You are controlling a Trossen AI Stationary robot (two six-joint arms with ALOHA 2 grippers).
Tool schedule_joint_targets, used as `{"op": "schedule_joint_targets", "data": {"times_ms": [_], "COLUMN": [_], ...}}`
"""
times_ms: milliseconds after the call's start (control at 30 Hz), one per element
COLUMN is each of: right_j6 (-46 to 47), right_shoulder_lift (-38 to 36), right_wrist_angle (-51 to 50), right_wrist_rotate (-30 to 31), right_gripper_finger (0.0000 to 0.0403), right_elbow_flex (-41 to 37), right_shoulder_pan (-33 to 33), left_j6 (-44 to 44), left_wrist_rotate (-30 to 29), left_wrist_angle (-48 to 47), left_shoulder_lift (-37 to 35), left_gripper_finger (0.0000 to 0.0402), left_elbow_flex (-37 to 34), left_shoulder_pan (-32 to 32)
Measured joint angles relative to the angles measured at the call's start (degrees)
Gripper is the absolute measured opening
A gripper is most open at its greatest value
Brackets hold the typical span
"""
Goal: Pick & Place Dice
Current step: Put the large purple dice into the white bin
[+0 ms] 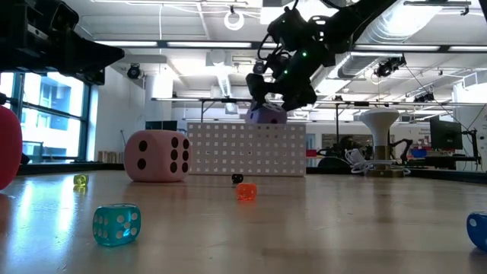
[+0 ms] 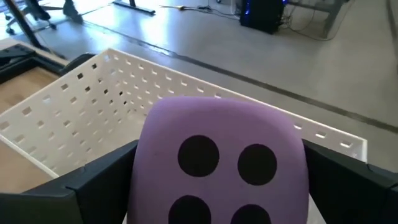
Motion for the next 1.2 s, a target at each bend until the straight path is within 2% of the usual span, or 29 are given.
{"op": "schedule_joint_targets", "data": {"times_ms": [233,400,600,1033,1200], "right_j6": [-2.19,-3.71,-5.04,-10.41,-11.17], "right_shoulder_lift": [-0.11,-0.14,-0.15,-0.2,-0.2], "right_wrist_angle": [-0.42,-1.18,-4.19,-6.58,-4.34], "right_wrist_rotate": [3.41,8.0,9.48,18.92,18.07], "right_gripper_finger": [0.04,0.04,0.04,0.04,0.04], "right_elbow_flex": [-0.02,-0.02,-0.02,-0.02,-0.02], "right_shoulder_pan": [-0.01,0.06,0.04,1.44,1.83], "left_j6": [-2.12,-2.12,-2.12,-2.1,-2.1], "left_wrist_rotate": [0.0,0.0,-0.01,-0.02,-0.02], "left_wrist_angle": [0.0,0.0,0.0,0.0,0.0], "left_shoulder_lift": [0.0,-0.01,0.01,0.01,0.01], "left_gripper_finger": [0.0001,0.0001,0.0001,0.0001,0.0001], "left_elbow_flex": [0.0,0.0,0.0,0.0,0.0], "left_shoulder_pan": [-0.01,0.0,-0.01,0.01,-0.01]}}
